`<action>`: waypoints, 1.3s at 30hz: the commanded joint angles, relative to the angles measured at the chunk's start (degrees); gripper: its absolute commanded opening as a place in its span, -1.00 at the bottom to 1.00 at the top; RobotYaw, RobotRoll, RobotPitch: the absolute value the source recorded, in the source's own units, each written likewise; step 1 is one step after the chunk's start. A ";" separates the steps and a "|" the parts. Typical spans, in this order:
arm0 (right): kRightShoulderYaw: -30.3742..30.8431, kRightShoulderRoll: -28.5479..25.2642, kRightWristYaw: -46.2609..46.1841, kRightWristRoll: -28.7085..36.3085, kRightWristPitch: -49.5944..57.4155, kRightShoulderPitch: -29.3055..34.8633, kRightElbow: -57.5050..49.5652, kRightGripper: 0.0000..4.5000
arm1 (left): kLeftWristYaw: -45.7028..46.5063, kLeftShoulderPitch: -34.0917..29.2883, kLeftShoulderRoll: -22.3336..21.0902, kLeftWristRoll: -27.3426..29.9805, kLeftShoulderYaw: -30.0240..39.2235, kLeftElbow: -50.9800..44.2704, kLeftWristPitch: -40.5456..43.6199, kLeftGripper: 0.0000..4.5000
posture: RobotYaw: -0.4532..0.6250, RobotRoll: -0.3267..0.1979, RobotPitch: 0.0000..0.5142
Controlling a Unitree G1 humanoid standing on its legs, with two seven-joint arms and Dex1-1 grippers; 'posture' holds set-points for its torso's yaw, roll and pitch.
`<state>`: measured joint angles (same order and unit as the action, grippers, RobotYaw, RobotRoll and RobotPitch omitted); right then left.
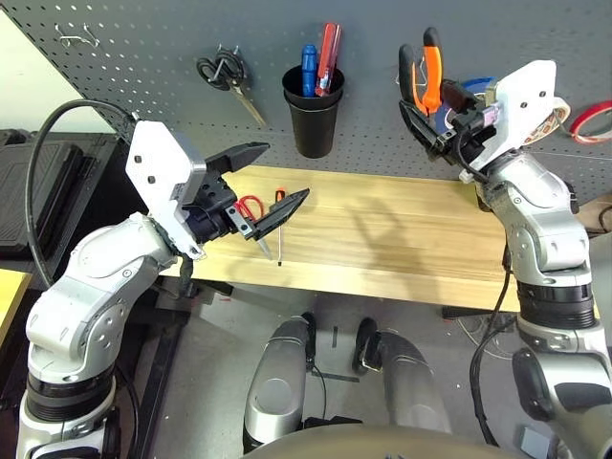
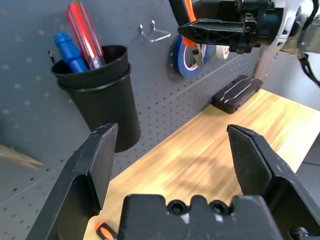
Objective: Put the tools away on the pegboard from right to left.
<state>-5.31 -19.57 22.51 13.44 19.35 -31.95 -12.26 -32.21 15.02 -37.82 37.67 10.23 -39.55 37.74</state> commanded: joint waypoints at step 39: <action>-0.16 11.36 -12.15 -4.14 -15.82 -17.91 25.08 0.23 | 4.55 2.69 1.97 2.61 0.31 -0.23 0.85 1.00 | 0.44 0.25 -0.18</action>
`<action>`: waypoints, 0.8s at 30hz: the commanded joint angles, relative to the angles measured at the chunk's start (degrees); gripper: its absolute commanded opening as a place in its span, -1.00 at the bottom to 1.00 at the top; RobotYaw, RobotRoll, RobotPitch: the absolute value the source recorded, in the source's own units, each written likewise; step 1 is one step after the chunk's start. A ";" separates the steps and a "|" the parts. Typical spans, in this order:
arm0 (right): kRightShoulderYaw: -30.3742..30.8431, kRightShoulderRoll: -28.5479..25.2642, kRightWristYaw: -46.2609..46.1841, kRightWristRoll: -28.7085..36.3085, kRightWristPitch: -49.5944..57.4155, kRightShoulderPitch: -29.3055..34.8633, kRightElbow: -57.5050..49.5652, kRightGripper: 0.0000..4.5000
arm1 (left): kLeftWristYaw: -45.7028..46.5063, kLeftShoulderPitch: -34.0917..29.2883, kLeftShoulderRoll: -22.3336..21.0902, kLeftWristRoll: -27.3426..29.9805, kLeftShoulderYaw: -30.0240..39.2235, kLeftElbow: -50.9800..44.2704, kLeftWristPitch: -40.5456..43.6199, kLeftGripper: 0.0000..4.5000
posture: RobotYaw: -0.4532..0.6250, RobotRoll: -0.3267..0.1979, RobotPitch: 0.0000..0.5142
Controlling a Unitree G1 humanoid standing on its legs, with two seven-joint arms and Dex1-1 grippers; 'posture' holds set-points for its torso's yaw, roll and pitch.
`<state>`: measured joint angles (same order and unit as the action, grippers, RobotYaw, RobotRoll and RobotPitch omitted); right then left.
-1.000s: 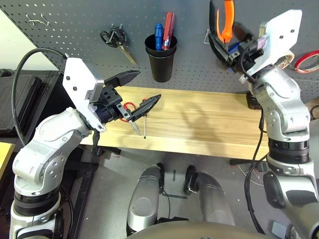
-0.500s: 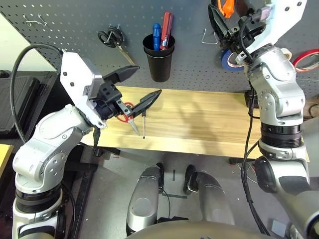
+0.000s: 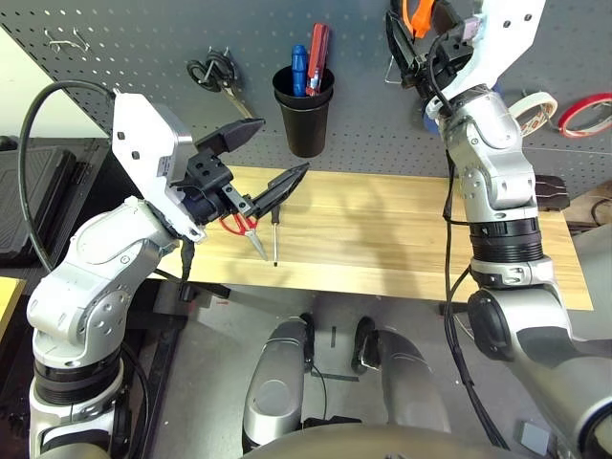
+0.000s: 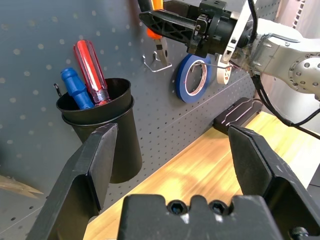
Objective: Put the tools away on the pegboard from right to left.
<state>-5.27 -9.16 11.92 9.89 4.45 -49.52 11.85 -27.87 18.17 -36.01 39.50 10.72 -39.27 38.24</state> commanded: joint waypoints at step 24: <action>2.02 0.31 -0.75 -4.96 -12.96 6.56 0.47 0.99 | -0.09 -0.73 0.63 -0.78 -1.39 0.50 -0.86 1.00 | 0.42 0.25 -0.17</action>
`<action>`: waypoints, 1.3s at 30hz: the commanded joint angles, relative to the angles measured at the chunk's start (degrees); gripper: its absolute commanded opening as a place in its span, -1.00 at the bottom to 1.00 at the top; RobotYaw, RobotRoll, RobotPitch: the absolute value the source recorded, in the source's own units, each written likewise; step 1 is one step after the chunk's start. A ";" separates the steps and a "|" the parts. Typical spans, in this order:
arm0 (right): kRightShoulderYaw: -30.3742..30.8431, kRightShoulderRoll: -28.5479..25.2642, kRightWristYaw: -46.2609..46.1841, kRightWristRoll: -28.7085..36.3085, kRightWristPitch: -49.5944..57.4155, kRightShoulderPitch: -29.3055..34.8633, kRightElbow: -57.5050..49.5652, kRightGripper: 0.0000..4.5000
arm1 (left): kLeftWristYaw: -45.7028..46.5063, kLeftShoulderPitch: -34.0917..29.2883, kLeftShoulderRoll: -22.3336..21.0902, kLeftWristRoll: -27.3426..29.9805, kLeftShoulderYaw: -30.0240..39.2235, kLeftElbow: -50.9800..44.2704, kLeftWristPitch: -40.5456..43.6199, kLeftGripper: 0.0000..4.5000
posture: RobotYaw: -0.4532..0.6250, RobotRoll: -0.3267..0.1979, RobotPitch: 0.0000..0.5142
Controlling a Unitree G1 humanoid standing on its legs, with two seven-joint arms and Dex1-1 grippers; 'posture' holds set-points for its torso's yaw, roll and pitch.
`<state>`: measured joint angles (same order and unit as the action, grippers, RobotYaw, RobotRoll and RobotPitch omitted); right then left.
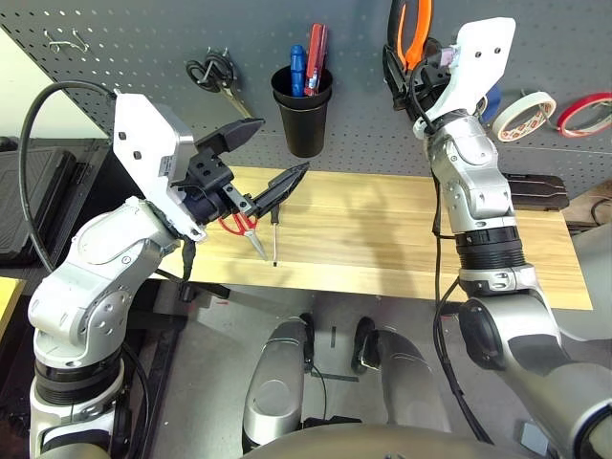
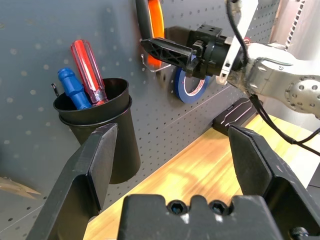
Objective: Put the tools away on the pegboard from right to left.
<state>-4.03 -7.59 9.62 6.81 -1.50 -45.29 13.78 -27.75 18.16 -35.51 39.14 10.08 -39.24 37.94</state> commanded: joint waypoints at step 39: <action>11.82 -29.36 42.78 4.26 14.53 37.48 -19.48 0.99 | 13.87 -5.71 17.35 -26.47 -13.83 28.50 -5.57 1.00 | 0.35 0.25 0.03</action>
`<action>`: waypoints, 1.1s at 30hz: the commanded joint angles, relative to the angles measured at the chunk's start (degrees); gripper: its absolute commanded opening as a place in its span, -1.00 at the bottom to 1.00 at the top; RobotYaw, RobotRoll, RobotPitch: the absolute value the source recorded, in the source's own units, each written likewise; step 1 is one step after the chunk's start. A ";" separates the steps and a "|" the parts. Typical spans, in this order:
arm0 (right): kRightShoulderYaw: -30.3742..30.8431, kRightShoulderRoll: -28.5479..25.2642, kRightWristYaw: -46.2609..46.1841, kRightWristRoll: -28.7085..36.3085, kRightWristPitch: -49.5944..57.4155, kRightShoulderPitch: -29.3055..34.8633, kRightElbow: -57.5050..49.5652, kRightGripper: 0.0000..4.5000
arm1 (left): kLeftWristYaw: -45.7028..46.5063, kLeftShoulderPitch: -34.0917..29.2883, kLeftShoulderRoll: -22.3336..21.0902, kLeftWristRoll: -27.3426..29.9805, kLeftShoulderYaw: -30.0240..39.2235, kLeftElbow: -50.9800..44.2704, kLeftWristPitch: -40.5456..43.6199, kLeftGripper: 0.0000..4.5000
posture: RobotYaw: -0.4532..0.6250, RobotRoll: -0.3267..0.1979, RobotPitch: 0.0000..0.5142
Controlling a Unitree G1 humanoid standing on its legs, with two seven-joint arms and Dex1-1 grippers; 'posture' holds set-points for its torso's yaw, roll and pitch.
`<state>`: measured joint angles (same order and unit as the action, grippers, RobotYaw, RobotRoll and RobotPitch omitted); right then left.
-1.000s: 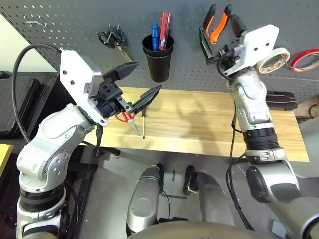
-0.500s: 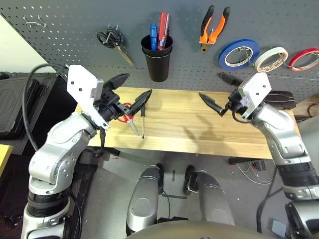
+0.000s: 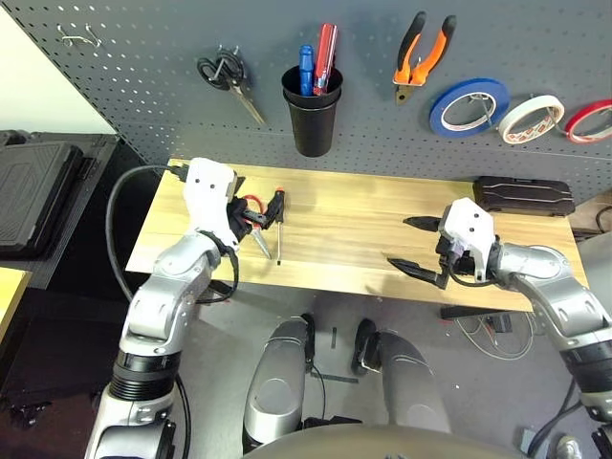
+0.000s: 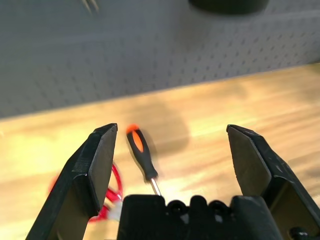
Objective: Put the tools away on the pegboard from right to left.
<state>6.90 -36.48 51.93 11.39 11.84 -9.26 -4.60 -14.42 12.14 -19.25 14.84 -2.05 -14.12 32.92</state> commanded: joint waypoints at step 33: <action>3.13 -0.01 -3.48 -3.66 7.09 6.32 -8.27 0.99 | 5.52 22.92 9.58 -13.73 -1.17 51.63 -8.09 1.00 | 0.18 0.25 0.42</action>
<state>9.93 -36.34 48.78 7.69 17.79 -4.38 -11.52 -9.25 35.38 -10.12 1.94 -3.29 35.24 25.64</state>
